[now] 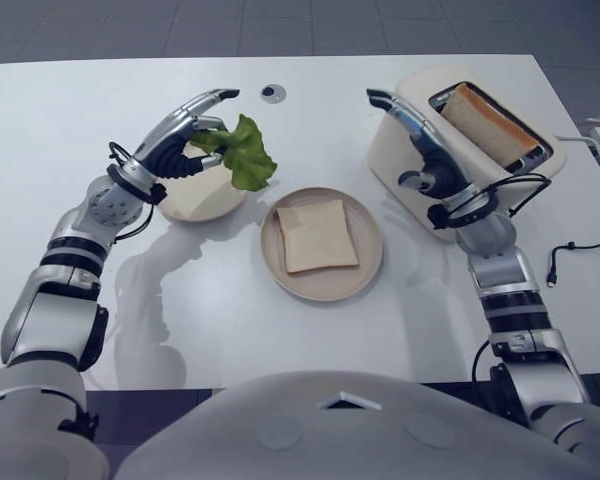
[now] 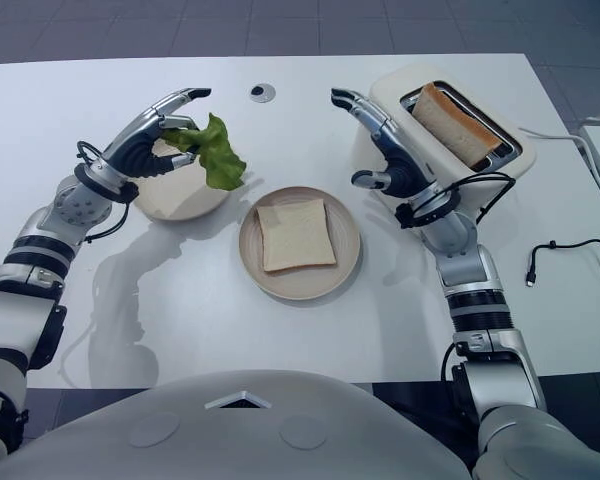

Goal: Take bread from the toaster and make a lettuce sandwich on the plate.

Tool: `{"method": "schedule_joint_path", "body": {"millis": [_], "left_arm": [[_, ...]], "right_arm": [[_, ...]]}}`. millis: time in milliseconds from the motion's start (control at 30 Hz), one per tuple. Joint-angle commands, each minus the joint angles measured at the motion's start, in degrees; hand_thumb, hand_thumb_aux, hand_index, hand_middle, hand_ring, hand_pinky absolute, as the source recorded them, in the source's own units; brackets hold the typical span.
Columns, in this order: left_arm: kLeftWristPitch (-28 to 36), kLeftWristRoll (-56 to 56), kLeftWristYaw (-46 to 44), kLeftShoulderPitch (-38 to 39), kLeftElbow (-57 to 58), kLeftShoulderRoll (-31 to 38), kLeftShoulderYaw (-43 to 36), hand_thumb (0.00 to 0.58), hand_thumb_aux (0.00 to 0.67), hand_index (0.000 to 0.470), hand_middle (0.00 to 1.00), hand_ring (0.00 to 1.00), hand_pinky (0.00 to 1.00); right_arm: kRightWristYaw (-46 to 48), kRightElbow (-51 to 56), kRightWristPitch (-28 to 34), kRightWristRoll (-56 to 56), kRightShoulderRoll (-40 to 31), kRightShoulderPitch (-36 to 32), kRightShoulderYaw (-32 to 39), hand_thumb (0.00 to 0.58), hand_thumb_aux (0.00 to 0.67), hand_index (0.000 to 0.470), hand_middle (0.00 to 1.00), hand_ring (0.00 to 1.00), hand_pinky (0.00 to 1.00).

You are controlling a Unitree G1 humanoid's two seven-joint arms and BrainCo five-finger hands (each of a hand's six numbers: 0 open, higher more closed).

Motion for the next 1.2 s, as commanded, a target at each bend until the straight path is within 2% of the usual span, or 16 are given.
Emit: {"method": "schedule_joint_path", "body": {"millis": [33, 167, 300, 533, 567, 600, 633, 833, 933, 967, 1000, 1033, 1067, 1133, 1167, 1200], "left_arm": [[-1.99, -8.27, -11.52, 3.02, -2.28, -2.47, -5.23, 0.58, 0.67, 0.47, 0.0, 0.0, 0.0], [0.43, -2.52, -14.99, 1.57, 3.19, -8.39, -7.31, 0.58, 0.67, 0.47, 0.0, 0.0, 0.0], [4.87, 8.3, -11.4, -0.66, 7.04, -12.38, -9.38, 0.58, 0.67, 0.47, 0.0, 0.0, 0.0], [4.48, 14.99, -9.03, -0.91, 6.63, -16.8, -11.43, 0.58, 0.67, 0.47, 0.0, 0.0, 0.0], [4.55, 15.61, -8.63, -1.02, 6.7, -17.32, -11.63, 0.566, 0.565, 0.396, 0.0, 0.0, 0.0], [4.58, 15.99, -8.26, -1.13, 6.8, -17.68, -11.66, 0.194, 0.123, 0.087, 0.0, 0.0, 0.0], [4.6, 16.24, -7.96, -1.24, 6.98, -17.96, -11.64, 0.0, 0.0, 0.0, 0.0, 0.0, 0.0], [4.59, 16.61, -6.14, -1.63, 7.16, -18.57, -10.61, 0.0, 0.0, 0.0, 0.0, 0.0, 0.0], [4.19, 15.49, -5.61, -2.02, 6.65, -18.56, -9.52, 0.0, 0.0, 0.0, 0.0, 0.0, 0.0], [4.07, 15.03, -5.54, -2.13, 6.48, -18.53, -9.1, 0.0, 0.0, 0.0, 0.0, 0.0, 0.0], [3.91, 14.66, -5.38, -2.23, 6.33, -18.48, -8.68, 0.0, 0.0, 0.0, 0.0, 0.0, 0.0], [3.73, 14.0, -5.33, -2.32, 6.24, -18.46, -8.18, 0.0, 0.0, 0.0, 0.0, 0.0, 0.0], [3.54, 13.42, -5.3, -2.38, 6.19, -18.45, -7.7, 0.0, 0.0, 0.0, 0.0, 0.0, 0.0], [3.19, 12.31, -5.29, -2.38, 6.07, -18.41, -6.76, 0.0, 0.0, 0.0, 0.0, 0.0, 0.0], [3.03, 11.81, -5.35, -2.45, 6.12, -18.46, -6.34, 0.0, 0.0, 0.0, 0.0, 0.0, 0.0], [2.77, 11.07, -5.57, -2.48, 6.09, -18.43, -5.95, 0.0, 0.0, 0.0, 0.0, 0.0, 0.0]], "right_arm": [[0.61, -2.26, 0.09, 3.52, 0.4, 0.13, -1.43, 0.0, 0.0, 0.0, 0.0, 0.0, 0.0], [3.04, -5.43, 0.19, 6.05, 0.42, 1.83, -0.05, 0.0, 0.0, 0.0, 0.0, 0.0, 0.0], [5.32, -12.89, 1.3, 8.27, -1.56, 4.86, -1.52, 0.0, 0.0, 0.0, 0.0, 0.0, 0.0], [2.19, -16.23, 3.75, 1.98, -8.63, 8.57, -18.61, 0.0, 0.0, 0.0, 0.0, 0.0, 0.0], [0.43, -14.35, 4.96, -0.74, -9.72, 8.24, -21.26, 0.0, 0.0, 0.0, 0.0, 0.0, 0.0], [-1.62, -12.28, 6.21, -4.33, -10.85, 7.73, -23.2, 0.0, 0.0, 0.0, 0.0, 0.0, 0.0], [-3.66, -9.96, 7.56, -7.71, -11.92, 7.32, -24.44, 0.0, 0.0, 0.0, 0.0, 0.0, 0.0], [-9.69, 0.51, 13.46, -22.24, -16.46, 7.13, -20.72, 0.0, 0.0, 0.0, 0.0, 0.0, 0.0], [-10.28, 3.48, 13.85, -24.15, -17.3, 6.85, -17.54, 0.0, 0.0, 0.0, 0.0, 0.0, 0.0], [-10.25, 3.74, 13.34, -23.85, -17.42, 6.87, -16.7, 0.087, 0.053, 0.037, 0.0, 0.0, 0.0], [-10.1, 3.74, 12.71, -23.17, -17.52, 6.92, -16.0, 0.443, 0.344, 0.241, 0.0, 0.0, 0.0], [-9.91, 3.62, 11.99, -22.4, -17.63, 7.07, -15.44, 0.539, 0.491, 0.345, 0.0, 0.0, 0.0], [-9.73, 3.49, 11.23, -21.49, -17.74, 7.23, -15.07, 0.58, 0.67, 0.47, 0.0, 0.0, 0.0], [-9.42, 2.68, 9.47, -18.91, -18.0, 7.65, -15.11, 0.58, 0.67, 0.47, 0.0, 0.0, 0.0], [-9.26, 1.71, 8.77, -17.12, -18.12, 7.96, -15.63, 0.58, 0.67, 0.47, 0.13, 0.13, 0.13], [-9.66, 0.64, 8.45, -16.13, -18.23, 8.02, -16.4, 0.58, 0.67, 0.47, 0.32, 0.32, 0.32]]}}
